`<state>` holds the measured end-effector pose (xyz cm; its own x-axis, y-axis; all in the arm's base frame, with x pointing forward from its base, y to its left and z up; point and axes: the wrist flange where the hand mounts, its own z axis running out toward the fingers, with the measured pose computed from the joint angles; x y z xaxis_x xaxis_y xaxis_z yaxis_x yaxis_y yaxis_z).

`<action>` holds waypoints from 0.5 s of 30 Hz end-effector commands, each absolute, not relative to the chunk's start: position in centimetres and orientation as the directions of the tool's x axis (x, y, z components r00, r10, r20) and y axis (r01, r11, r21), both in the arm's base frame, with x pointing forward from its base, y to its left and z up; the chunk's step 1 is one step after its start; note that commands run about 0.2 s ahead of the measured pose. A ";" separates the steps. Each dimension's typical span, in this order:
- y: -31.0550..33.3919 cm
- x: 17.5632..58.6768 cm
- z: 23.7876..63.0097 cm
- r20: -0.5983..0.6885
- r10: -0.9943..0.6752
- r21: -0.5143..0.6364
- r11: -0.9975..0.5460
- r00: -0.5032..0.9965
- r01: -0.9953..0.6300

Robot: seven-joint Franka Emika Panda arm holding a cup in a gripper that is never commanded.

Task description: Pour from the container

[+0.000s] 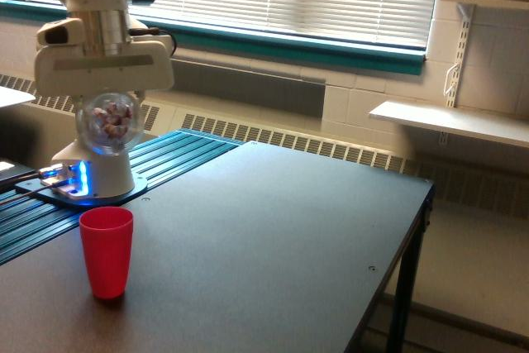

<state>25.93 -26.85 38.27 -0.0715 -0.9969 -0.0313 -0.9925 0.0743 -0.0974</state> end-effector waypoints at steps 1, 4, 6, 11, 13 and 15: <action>-27.5 25.2 37.9 -0.029 -0.998 -0.072 0.051 -0.049 -0.996; -27.3 24.9 37.4 -0.038 -0.999 -0.060 0.034 -0.032 -0.998; -27.1 24.7 37.0 -0.032 -0.999 -0.040 0.023 -0.021 -0.999; -26.6 24.2 36.3 -0.021 -1.000 0.020 0.007 -0.008 -1.000; -26.3 24.1 36.0 -0.015 -1.000 0.054 -0.003 0.002 -0.999; -26.1 24.2 35.9 -0.008 -1.000 0.069 -0.007 0.006 -0.998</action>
